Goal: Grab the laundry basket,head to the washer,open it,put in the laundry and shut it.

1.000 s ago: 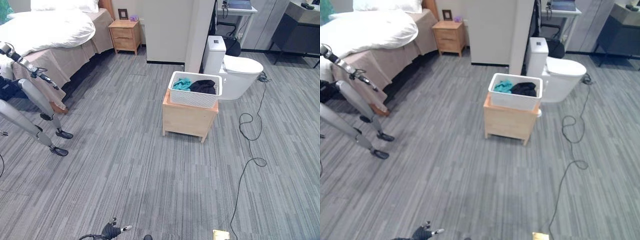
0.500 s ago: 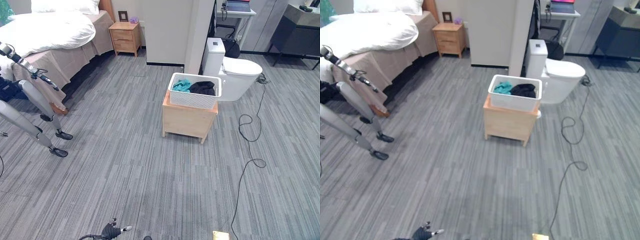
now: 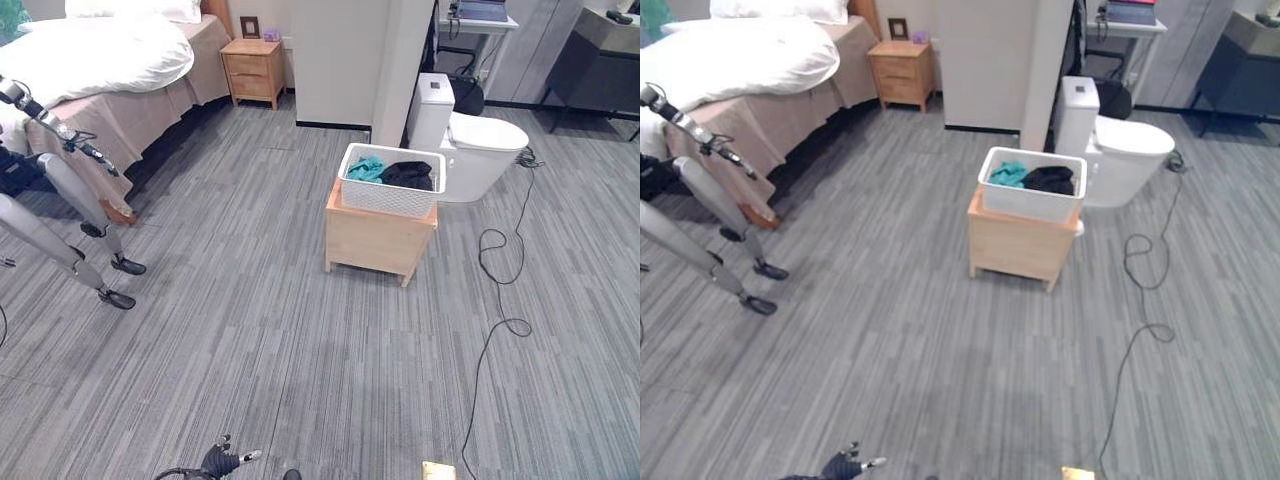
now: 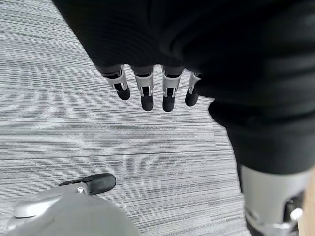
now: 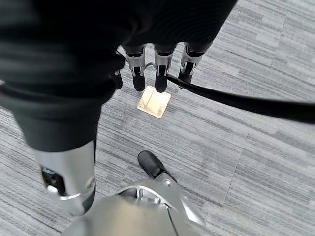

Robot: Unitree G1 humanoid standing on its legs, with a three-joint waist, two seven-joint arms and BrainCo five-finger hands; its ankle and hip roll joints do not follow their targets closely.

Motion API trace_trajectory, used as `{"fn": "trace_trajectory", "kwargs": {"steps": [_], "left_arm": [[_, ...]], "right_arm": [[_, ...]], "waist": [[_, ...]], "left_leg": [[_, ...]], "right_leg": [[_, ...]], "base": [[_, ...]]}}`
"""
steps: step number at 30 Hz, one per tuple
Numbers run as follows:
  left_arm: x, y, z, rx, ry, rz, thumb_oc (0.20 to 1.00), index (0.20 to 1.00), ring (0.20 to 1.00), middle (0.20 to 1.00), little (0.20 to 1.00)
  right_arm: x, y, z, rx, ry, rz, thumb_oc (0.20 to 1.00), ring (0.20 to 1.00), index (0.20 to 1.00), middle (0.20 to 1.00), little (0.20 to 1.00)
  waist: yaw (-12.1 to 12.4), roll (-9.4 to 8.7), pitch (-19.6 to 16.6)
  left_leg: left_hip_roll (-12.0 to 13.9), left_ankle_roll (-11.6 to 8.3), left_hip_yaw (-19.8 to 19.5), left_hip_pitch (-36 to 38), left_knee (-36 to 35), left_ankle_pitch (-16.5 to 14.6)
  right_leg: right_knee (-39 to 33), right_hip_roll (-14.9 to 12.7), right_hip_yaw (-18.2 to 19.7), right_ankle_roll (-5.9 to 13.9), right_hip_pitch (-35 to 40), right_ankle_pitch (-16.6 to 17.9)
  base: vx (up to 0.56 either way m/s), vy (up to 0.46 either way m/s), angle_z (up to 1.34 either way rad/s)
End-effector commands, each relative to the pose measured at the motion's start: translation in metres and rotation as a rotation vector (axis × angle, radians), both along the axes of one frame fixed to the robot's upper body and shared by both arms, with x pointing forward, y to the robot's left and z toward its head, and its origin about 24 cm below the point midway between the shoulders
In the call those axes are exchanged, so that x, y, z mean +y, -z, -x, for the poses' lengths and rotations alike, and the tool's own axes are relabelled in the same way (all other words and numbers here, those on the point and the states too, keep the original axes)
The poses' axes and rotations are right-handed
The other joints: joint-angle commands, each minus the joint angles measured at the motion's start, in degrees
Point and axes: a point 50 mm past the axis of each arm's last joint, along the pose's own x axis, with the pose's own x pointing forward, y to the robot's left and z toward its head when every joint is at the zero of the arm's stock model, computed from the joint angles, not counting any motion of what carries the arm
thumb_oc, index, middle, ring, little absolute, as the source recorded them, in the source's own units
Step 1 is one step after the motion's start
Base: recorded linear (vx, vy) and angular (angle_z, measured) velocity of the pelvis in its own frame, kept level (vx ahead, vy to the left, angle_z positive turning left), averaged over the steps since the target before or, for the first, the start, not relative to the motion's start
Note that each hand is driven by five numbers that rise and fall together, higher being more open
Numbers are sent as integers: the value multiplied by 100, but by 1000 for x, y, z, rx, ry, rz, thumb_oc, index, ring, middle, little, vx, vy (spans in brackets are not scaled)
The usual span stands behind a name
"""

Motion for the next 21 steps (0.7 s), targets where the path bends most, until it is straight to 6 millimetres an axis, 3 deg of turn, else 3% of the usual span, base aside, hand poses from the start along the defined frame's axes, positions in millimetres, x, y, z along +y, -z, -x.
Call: {"fn": "trace_trajectory", "kwargs": {"steps": [1, 3, 4, 5, 7, 9, 11, 15, 16, 17, 18, 19, 21], "left_arm": [[-2, -8, -29, -70, 17, 6, 1000, 1000, 1000, 1000, 1000], [-2, -8, -30, -78, 11, 17, 1000, 1000, 1000, 1000, 1000], [-3, -8, -29, -77, 7, 24, 1000, 1000, 1000, 1000, 1000], [-2, -5, -19, -49, -6, 27, 1000, 1000, 1000, 1000, 1000], [1, -4, -15, -41, -18, 23, 1000, 1000, 1000, 1000, 1000], [4, -3, -11, -29, -49, 19, 1000, 1000, 1000, 1000, 1000], [8, -3, -9, -26, -77, 9, 1000, 1000, 1000, 1000, 1000], [19, -1, 3, -2, -150, -1, 1000, 1000, 1000, 1000, 1000], [26, -3, 1, -6, -158, -23, 1000, 1000, 1000, 1000, 1000], [28, -4, 0, -11, -159, -29, 1000, 1000, 1000, 1000, 1000], [28, -4, 0, -11, -159, -29, 1000, 1000, 1000, 1000, 1000], [30, -6, -3, -26, -160, -35, 1000, 1000, 1000, 1000, 1000], [33, -12, -14, -81, -162, -37, 1000, 1000, 1000, 1000, 1000]], "right_arm": [[-9, -4, -10, -10, 7, 32, 1000, 1000, 1000, 1000, 1000], [-12, -6, -19, -38, -7, 46, 1000, 1000, 1000, 1000, 1000], [-13, -7, -23, -51, -14, 50, 1000, 1000, 1000, 1000, 1000], [-14, -10, -34, -84, -21, 55, 1000, 1000, 1000, 1000, 1000], [-15, -11, -38, -104, -14, 58, 1000, 1000, 1000, 1000, 1000], [-12, -12, -46, -136, -14, 49, 1000, 1000, 1000, 1000, 1000], [-8, -13, -52, -159, -19, 43, 1000, 1000, 1000, 1000, 1000], [5, -12, -60, -185, -29, 0, 1000, 1000, 1000, 1000, 1000], [9, -11, -62, -193, -13, -17, 1000, 1000, 1000, 1000, 1000], [12, -10, -59, -188, -3, -29, 1000, 1000, 1000, 1000, 1000], [12, -10, -59, -188, -3, -29, 1000, 1000, 1000, 1000, 1000], [15, -9, -57, -182, 7, -41, 1000, 1000, 1000, 1000, 1000], [18, -8, -57, -189, 13, -58, 1000, 1000, 1000, 1000, 1000]], "waist": [[47, -87, 255], [180, -116, 584], [210, -112, 639], [239, -151, 694], [311, -190, 661], [384, -196, 586], [444, -242, 569], [581, -319, 396], [642, -507, 386], [654, -574, 352], [658, -578, 351], [645, -646, 331], [575, -610, 316]], "left_leg": [[672, -360, -249, -533, 772, 171], [661, -408, -480, -1260, 2276, 676], [619, -339, -484, -1403, 2581, 717], [746, -313, 14, -1758, 2711, 495], [540, -257, 111, -1917, 1913, 404], [455, -272, 35, -1949, 630, 743], [380, -288, 19, -2065, -30, 923], [388, -149, 222, -2040, -141, 1219], [230, -87, 314, -2134, 443, 1040], [129, 10, 340, -2076, 640, 854], [127, 14, 345, -2079, 650, 843], [-28, 142, 371, -1998, 752, 674], [-186, 373, 448, -1817, 766, 483]], "right_leg": [[106, -185, 616, 149, 258, -582], [147, 20, 595, -46, 391, -645], [128, 59, 587, -61, 427, -655], [69, 152, 578, -76, 532, -818], [48, 160, 561, -16, 529, -892], [48, 230, 567, 44, 560, -1077], [101, 287, 637, 48, 618, -1212], [473, 313, 765, 169, 795, -1434], [936, 92, 773, 269, 832, -1461], [1216, -40, 781, 403, 797, -1340], [1220, -45, 784, 407, 795, -1343], [1678, -215, 789, 599, 671, -972], [2702, -452, 808, 887, 190, -183]], "base": [[23, -304, 21], [27, -321, 40], [215, -231, 13], [282, -161, -5], [312, -29, -7], [302, 73, 1], [332, 76, -17], [472, 195, -41], [654, 278, -55], [486, 212, -43], [358, 240, -25], [263, 255, -16], [360, 370, 0]]}}
